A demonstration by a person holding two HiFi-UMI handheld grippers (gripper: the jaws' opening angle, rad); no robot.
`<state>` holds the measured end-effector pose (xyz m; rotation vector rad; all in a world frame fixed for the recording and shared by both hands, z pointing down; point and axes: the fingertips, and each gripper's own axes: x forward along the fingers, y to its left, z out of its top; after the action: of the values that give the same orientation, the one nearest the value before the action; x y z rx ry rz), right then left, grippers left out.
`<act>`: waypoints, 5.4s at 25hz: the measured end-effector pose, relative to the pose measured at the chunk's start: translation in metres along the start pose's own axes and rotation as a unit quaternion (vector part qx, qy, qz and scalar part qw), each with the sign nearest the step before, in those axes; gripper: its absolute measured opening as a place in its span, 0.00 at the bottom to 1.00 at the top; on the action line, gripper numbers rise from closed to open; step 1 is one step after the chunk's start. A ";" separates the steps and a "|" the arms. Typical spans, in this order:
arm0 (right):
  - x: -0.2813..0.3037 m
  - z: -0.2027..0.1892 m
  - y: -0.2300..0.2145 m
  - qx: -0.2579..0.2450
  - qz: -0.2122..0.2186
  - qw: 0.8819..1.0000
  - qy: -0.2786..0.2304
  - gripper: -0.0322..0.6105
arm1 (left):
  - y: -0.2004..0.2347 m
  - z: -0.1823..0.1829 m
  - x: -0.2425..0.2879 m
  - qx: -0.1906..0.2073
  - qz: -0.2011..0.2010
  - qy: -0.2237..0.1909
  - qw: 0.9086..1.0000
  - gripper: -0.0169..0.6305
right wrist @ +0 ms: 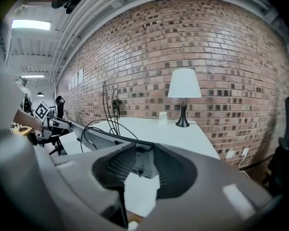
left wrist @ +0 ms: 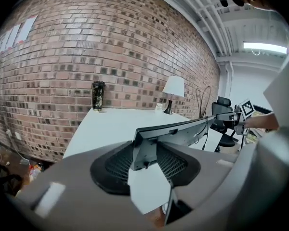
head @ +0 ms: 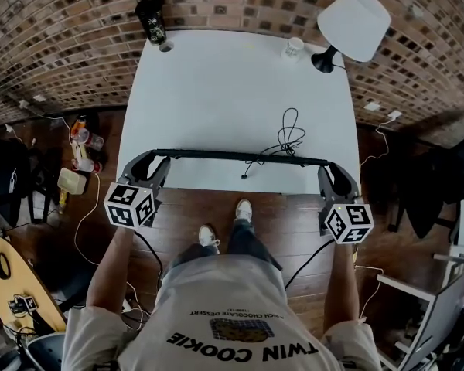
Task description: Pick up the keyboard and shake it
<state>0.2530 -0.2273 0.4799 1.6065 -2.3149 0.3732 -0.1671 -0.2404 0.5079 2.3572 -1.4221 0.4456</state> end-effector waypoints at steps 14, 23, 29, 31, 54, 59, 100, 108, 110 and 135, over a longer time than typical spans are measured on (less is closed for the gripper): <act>-0.027 -0.020 0.012 0.011 -0.032 0.999 0.008 0.19 | 0.008 -0.023 0.000 0.012 -0.015 0.037 0.999 0.08; -0.039 -0.041 0.018 0.040 -0.041 0.998 0.016 0.17 | 0.010 -0.040 0.004 0.006 -0.014 0.062 0.998 0.06; -0.036 -0.066 0.020 0.055 -0.040 0.996 0.050 0.17 | 0.008 -0.058 0.009 0.009 -0.012 0.096 0.995 0.04; -0.030 -0.075 0.017 0.063 -0.040 0.995 0.060 0.17 | 0.008 -0.066 0.012 0.008 -0.011 0.107 0.994 0.04; -0.005 -0.112 0.007 0.078 -0.061 0.990 0.100 0.17 | 0.011 -0.091 0.020 0.052 0.054 0.220 0.972 0.04; -0.004 -0.117 0.007 0.084 -0.064 0.989 0.107 0.17 | 0.012 -0.093 0.018 0.044 0.046 0.238 0.969 0.04; -0.040 -0.059 0.112 0.082 0.027 0.993 0.084 0.17 | -0.105 -0.056 -0.011 0.046 -0.033 0.134 0.989 0.04; -0.098 -0.053 0.145 0.055 0.064 0.994 0.064 0.16 | -0.203 -0.055 -0.035 0.043 -0.046 0.103 0.993 0.04; -0.117 -0.056 0.153 0.053 0.073 0.994 0.056 0.13 | -0.229 -0.057 -0.045 0.039 -0.049 0.095 0.993 0.04; -0.292 -0.092 0.243 0.078 0.141 0.987 0.009 0.05 | -0.398 -0.095 -0.192 0.017 -0.065 0.041 0.997 0.04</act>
<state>0.1301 0.1420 0.4420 1.3318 -2.5595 0.6444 0.0932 0.1250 0.4553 2.4122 -1.2250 0.5270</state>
